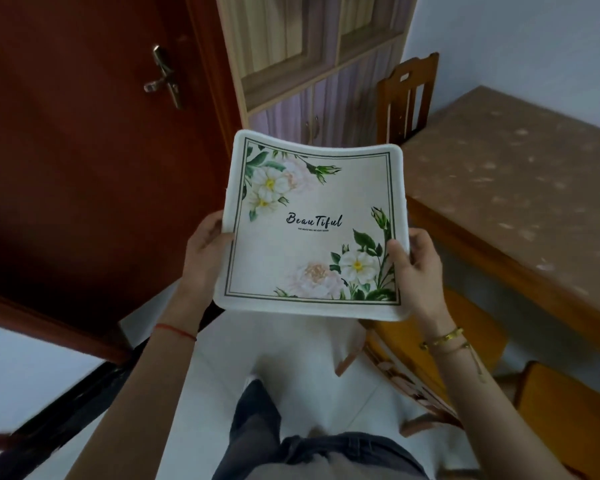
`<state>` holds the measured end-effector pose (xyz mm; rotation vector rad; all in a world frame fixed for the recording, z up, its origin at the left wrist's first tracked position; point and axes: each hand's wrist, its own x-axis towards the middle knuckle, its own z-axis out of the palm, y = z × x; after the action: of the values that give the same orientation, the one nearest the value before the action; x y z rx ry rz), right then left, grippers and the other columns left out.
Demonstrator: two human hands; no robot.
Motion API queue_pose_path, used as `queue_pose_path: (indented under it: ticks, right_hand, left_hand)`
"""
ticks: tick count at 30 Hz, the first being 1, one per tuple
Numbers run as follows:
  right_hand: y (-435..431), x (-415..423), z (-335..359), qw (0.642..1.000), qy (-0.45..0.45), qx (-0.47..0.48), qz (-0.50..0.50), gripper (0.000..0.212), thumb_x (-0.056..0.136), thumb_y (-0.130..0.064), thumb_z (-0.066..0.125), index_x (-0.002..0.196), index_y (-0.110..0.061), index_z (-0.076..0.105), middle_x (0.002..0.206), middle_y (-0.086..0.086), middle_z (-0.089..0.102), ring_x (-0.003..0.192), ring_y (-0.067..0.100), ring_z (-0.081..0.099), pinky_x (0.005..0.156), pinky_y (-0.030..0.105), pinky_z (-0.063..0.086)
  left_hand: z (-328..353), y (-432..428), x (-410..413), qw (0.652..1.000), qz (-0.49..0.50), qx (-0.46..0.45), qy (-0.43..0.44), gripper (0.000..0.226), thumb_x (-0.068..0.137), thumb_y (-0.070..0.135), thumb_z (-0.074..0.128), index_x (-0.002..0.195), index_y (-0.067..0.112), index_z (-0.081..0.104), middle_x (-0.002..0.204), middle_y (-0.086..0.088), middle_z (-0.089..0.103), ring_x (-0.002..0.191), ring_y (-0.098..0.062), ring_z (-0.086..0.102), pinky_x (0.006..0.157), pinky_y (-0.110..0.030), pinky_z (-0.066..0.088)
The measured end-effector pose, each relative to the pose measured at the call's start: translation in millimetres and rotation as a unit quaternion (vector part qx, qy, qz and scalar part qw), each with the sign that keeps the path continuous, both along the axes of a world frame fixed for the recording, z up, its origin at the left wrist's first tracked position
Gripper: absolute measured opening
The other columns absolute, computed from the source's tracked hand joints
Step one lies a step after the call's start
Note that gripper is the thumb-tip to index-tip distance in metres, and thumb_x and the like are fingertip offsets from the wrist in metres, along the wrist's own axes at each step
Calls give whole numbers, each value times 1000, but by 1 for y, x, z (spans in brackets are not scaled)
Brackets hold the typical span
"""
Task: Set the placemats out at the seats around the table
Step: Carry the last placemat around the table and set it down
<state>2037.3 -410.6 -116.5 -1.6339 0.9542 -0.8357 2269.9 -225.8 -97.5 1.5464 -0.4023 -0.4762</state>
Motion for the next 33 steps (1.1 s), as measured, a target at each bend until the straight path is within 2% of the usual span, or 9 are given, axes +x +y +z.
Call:
queue_pose_path:
  ticks: [2,4,10,13,17,22,27,30,33]
  right_hand:
    - [-9,27,-3,1000,2,3,-25,14,97,-22,56,95,-35,54,95,-7,67,91,27,69,72,39,60]
    - [-16,54,-7,998,3,3,-56,9,96,-22,56,100,-30,54,97,-8,68,91,23,70,74,37,61]
    - [-27,113,-15,989,13,-4,-146,7,96,-24,56,104,-23,55,92,-1,66,88,34,66,75,54,57]
    - [-39,132,-17,981,20,8,-194,10,96,-23,57,105,-20,56,93,9,68,88,40,65,74,59,56]
    - [-68,141,-17,967,37,22,-252,11,96,-24,56,106,-20,55,98,11,68,90,36,67,76,59,56]
    - [-121,137,-15,948,45,26,-314,12,96,-23,56,107,-17,55,100,6,68,94,31,68,79,50,59]
    - [-183,125,-11,932,58,22,-356,16,96,-23,57,104,-9,54,97,15,68,87,34,68,72,54,59]
    - [-220,118,-8,923,74,10,-377,17,96,-22,57,104,-8,53,95,12,69,84,35,69,68,50,60]
    - [-249,107,-7,914,91,5,-396,21,96,-21,57,108,-4,52,94,14,69,83,39,68,66,54,59]
  left_hand:
    - [-1,-20,34,999,-32,2,2,34,86,-4,54,103,22,69,91,13,75,81,-3,70,67,-17,55]
    - [-1,-42,71,998,-67,8,10,36,83,0,57,95,31,72,86,15,76,75,0,71,60,-15,53]
    - [-8,-105,165,988,-147,36,24,35,80,1,59,110,16,68,100,-6,75,90,-27,70,85,-42,53]
    - [-13,-146,192,980,-192,37,29,36,81,-3,55,111,14,65,99,-3,73,91,-25,68,85,-37,52]
    - [-21,-209,209,966,-251,35,45,34,85,-9,52,111,9,65,92,1,73,81,-15,70,67,-22,55]
    - [-21,-298,210,945,-319,40,58,31,87,-6,51,104,16,64,93,1,72,78,-14,68,63,-21,54]
    - [-21,-388,198,928,-369,36,45,31,87,-8,50,107,12,63,78,9,76,67,-2,70,60,-16,54]
    - [-22,-440,189,914,-401,42,39,35,85,-7,52,110,15,64,90,3,73,71,-3,70,63,-18,54]
    - [-26,-485,180,896,-438,56,45,36,80,0,56,102,25,67,95,1,74,79,-6,71,65,-20,55]
